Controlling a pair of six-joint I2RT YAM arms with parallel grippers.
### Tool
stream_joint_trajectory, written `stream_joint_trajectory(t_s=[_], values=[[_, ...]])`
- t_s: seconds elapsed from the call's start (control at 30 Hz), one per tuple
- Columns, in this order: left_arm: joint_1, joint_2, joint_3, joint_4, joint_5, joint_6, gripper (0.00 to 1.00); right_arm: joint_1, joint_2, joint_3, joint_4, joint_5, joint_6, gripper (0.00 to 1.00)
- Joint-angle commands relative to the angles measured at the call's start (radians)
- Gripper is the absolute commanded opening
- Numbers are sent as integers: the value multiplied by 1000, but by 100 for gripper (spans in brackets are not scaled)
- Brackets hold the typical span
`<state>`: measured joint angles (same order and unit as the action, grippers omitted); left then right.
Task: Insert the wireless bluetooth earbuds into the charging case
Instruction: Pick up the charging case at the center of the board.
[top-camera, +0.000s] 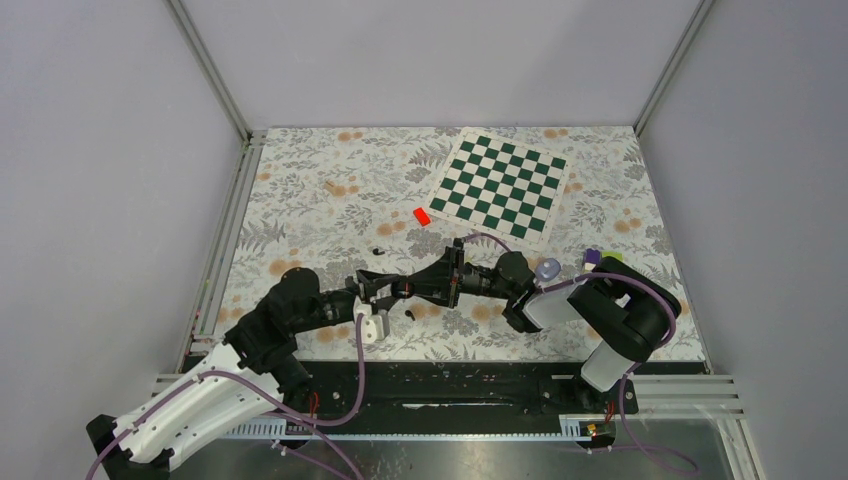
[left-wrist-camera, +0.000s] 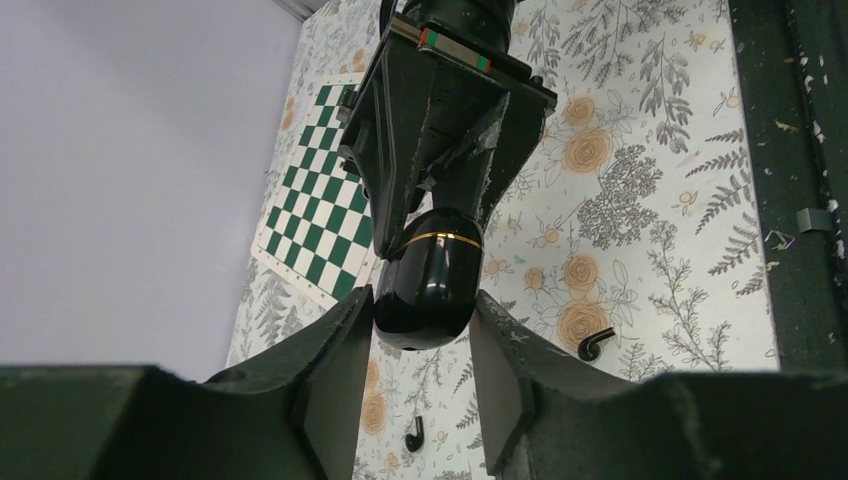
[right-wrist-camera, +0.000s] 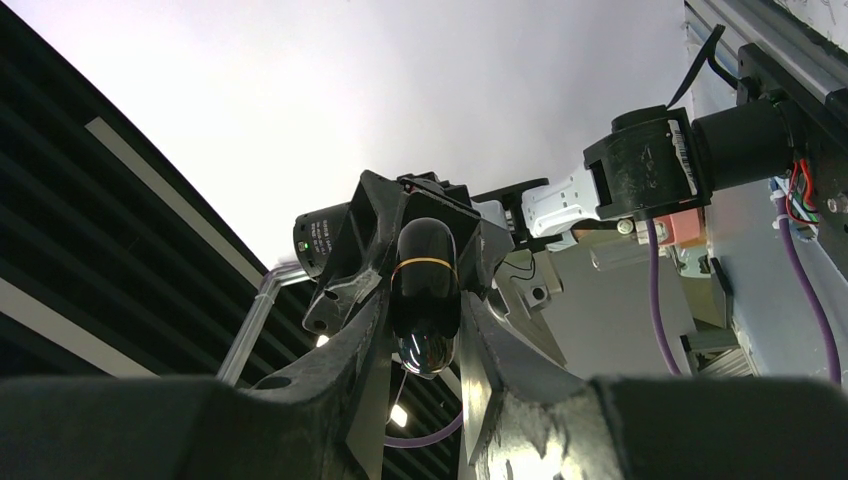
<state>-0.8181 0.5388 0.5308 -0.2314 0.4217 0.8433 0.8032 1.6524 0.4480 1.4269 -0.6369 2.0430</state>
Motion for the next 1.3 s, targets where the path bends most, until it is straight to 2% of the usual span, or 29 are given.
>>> stream_joint_trajectory(t_s=[0.0,0.2,0.27,0.3,0.4,0.43,0.53,0.7,0.83,0.9,0.97,1.03,1.07,1.1,1.13,1.17,1.2,1.27], values=[[-5,1,47,44,36,5,36,14,-6,31,47,18,368,0],[-8,6,49,44,48,3,13,21,-6,36,47,27,376,0],[-7,7,49,44,50,0,2,25,-4,35,57,39,379,0],[-8,6,49,44,51,-1,0,25,0,36,66,46,378,5],[-8,5,52,43,49,-21,0,25,7,38,69,55,351,39],[-7,3,53,42,48,-32,0,24,10,37,69,55,344,47],[-8,-1,59,24,41,-86,0,14,8,27,69,34,338,60],[-9,7,86,-30,33,-200,0,-78,-78,-14,69,-59,286,63],[-9,6,114,-33,2,-383,0,-153,-172,-59,42,-127,235,64],[-8,4,133,-26,-25,-487,0,-169,-207,-71,17,-159,179,69],[-9,14,166,-29,-123,-650,0,-189,-251,-83,5,-190,110,70],[-7,55,234,-76,-304,-826,0,-215,-302,-80,3,-203,17,72],[-7,74,274,-119,-315,-868,0,-223,-336,-77,-29,-204,-51,75],[-7,100,308,-153,-308,-897,0,-225,-377,-69,-114,-204,-149,84],[-7,136,342,-179,-288,-927,0,-225,-445,-52,-270,-206,-262,91],[-6,163,375,-205,-279,-951,0,-225,-499,-18,-496,-196,-426,94],[-6,188,406,-230,-278,-971,0,-225,-577,35,-808,-166,-625,98],[-5,237,462,-294,-292,-1002,0,-220,-701,174,-1412,64,-997,100]])
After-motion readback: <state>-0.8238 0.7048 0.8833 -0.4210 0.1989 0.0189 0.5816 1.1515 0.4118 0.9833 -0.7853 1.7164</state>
